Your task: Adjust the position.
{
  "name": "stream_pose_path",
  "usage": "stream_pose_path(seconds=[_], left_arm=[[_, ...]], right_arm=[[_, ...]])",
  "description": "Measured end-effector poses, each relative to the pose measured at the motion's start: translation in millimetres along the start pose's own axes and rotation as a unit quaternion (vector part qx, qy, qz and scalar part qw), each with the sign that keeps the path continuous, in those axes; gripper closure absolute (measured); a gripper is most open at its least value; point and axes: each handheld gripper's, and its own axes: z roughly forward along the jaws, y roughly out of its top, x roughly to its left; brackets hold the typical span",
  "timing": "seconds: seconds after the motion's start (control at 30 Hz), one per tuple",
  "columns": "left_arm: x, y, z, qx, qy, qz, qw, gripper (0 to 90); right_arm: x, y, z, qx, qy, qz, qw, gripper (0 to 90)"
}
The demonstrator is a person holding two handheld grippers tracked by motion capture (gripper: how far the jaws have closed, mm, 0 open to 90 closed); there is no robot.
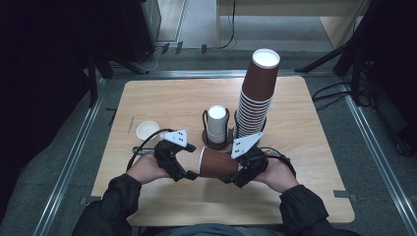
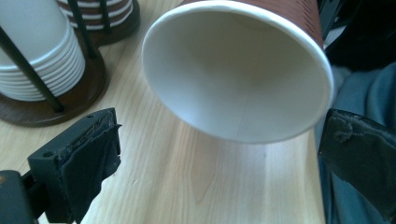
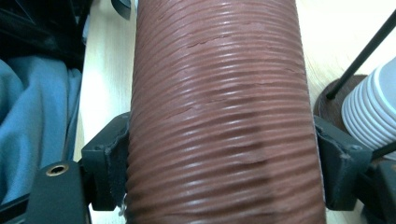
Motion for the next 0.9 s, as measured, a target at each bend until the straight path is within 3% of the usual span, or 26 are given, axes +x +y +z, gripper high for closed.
stream_pose_path(seconds=[0.6,0.8,0.9], left_arm=[[-9.7,10.2,18.9,-0.01,-0.056,0.005,0.9984,0.0],[-10.0,12.8,18.5,-0.001,-0.058,-0.005,0.9983,2.7],[-11.6,13.0,18.2,0.006,-0.05,0.001,0.9987,5.3]], right_arm=[[5.9,8.0,7.7,-0.037,0.034,-0.009,0.9987,20.4],[6.8,9.6,9.9,-0.041,0.039,-0.008,0.9984,20.3],[7.7,9.0,11.2,-0.04,0.041,-0.009,0.9983,20.4]])
